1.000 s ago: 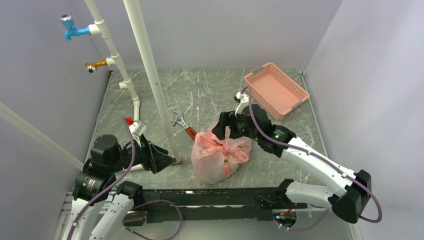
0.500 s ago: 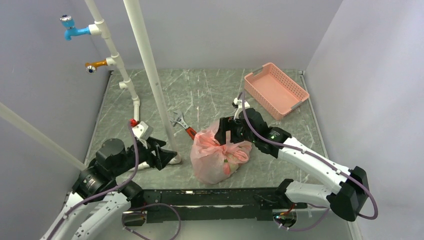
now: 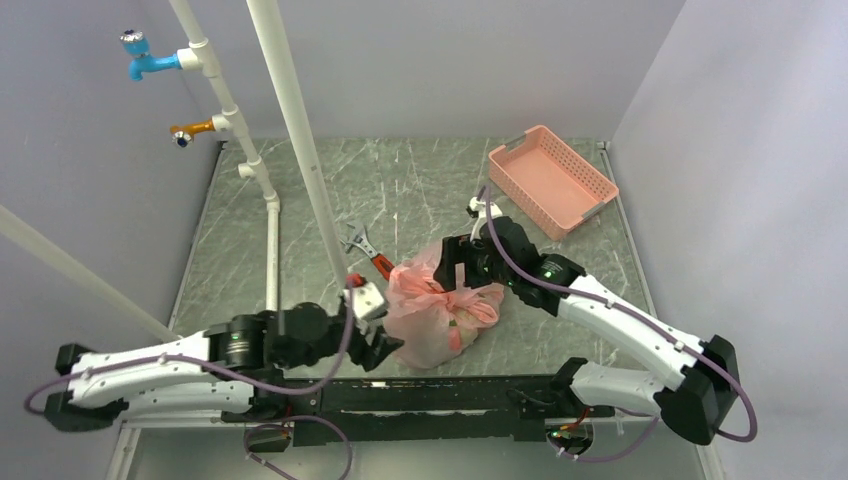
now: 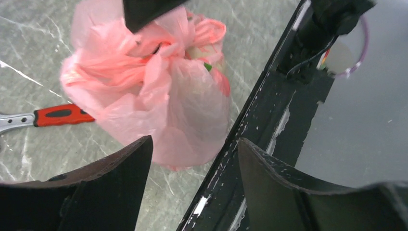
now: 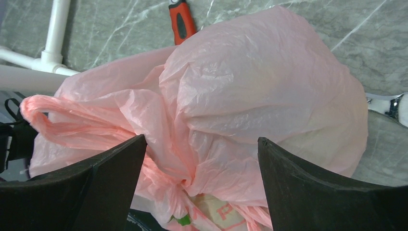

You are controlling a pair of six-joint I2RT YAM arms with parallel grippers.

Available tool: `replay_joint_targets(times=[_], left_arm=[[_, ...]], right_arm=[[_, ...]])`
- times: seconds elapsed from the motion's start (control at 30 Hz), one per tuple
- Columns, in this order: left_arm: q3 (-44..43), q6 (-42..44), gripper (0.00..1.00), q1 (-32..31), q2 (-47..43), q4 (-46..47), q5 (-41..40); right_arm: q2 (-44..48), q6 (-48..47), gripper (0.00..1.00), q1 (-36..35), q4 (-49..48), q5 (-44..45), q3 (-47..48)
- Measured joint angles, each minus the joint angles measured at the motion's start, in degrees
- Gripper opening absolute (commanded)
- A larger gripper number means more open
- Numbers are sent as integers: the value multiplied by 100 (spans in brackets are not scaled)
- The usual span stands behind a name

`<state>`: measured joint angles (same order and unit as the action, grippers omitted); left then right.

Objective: Take the fake fruits out of the plastic bag
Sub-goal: Untie the plastic bag at the center of the board.

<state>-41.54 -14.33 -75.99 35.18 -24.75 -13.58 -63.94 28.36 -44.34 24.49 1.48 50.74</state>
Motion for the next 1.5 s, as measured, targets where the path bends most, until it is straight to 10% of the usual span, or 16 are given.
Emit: replay_joint_targets(times=[0.63,1.13,1.5], left_arm=[[-2450,-1016,89,-726,3939,-387,-1311],[-2330,-1703,81,-433,3840,-601,-994],[-2092,-1853,83,-367,3613,-697,-999]], right_arm=[[1377,710,66,107,310,-326,-914],[1158,1742,42,114,-481,-490,-1333],[787,2463,51,-20,-92,136,-1137]])
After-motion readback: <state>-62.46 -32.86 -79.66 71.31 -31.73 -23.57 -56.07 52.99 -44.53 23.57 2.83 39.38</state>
